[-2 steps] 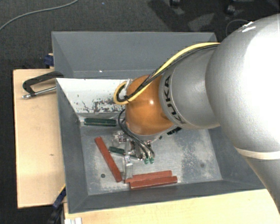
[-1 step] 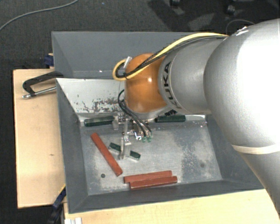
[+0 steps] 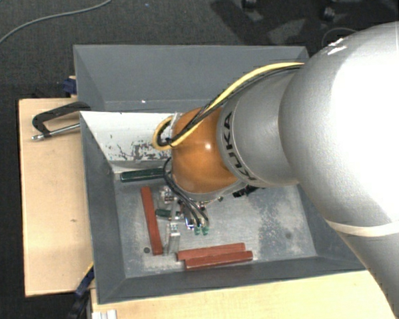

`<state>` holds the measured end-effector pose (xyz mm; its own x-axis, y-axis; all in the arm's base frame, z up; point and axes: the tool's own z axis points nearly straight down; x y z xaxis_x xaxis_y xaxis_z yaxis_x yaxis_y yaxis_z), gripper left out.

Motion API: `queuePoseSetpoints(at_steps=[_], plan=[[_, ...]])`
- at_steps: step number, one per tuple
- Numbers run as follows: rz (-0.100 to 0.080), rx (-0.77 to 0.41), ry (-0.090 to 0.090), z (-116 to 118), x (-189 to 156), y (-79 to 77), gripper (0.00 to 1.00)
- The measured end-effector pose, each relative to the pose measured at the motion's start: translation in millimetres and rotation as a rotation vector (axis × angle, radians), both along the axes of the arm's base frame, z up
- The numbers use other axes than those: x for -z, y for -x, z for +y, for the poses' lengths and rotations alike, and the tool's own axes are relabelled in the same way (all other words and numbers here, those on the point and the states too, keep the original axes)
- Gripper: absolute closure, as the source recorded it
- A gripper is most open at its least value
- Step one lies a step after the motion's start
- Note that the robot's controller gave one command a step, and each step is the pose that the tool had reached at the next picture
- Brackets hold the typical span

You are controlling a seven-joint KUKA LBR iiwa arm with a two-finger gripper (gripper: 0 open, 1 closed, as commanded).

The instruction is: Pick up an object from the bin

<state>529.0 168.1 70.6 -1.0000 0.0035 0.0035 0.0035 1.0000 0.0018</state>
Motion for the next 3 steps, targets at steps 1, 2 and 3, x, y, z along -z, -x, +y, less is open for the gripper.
queuePoseSetpoints(at_steps=[1, 2, 3], plan=[[-0.005, 0.071, 0.004, -69, 0, -14.3, 0.0], [-0.004, 0.065, 0.001, -65, 0, -13.4, 1.0], [-0.016, 0.084, -0.002, -77, -152, 5.0, 1.0]])
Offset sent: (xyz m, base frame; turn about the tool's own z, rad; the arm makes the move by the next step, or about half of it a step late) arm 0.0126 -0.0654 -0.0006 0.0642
